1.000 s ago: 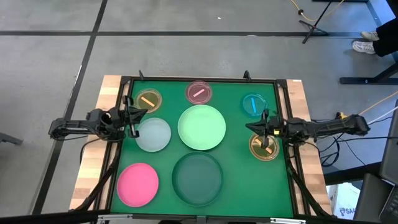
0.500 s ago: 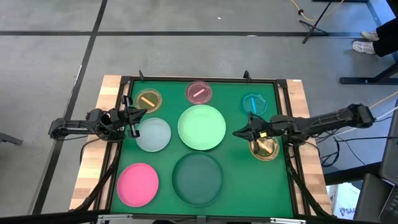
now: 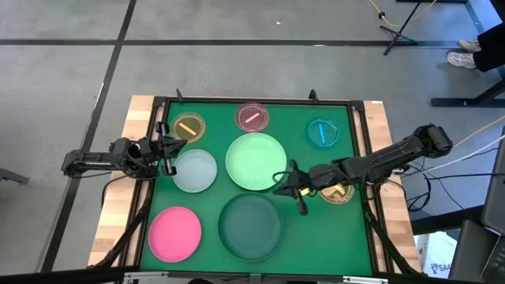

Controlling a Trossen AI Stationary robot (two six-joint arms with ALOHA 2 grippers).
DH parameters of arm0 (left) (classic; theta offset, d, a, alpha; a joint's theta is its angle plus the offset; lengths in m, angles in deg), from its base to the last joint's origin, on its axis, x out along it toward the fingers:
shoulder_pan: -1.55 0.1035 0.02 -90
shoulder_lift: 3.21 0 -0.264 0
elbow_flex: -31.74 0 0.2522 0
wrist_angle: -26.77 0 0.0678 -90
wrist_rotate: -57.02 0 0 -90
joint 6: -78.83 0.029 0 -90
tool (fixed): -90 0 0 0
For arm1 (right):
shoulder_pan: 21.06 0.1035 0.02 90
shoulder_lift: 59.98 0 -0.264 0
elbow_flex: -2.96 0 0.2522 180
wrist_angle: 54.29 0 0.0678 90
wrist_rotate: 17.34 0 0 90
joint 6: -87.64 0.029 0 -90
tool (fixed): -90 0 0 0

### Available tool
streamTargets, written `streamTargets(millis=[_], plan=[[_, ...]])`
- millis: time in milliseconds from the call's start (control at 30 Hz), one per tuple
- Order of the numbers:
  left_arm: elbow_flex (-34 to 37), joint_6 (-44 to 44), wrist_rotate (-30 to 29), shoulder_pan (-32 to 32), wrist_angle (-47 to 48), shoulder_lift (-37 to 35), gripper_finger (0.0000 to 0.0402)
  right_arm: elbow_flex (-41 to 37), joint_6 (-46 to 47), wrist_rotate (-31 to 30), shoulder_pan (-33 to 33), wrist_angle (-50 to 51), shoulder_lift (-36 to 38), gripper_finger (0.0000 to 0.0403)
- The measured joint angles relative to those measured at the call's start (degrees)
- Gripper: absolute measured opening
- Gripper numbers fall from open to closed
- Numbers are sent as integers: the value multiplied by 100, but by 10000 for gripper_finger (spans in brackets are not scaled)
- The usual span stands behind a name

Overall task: Stack plastic plates
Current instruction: Stack the dark green plate on the light green plate

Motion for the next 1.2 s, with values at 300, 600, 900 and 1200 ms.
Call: streamTargets(millis=[300,600,900,1200], plan=[[0,131,2,0,-30,0,1,514,927,-45,-4,637,-729,57],[0,138,1,0,-94,0,1,514,1685,-293,-4,1180,-1404,177],[0,108,7,0,-197,0,1,514,2154,-292,-7,1106,-2007,191],[0,87,65,0,-315,0,1,514,2468,-296,-4,836,-2184,171]])
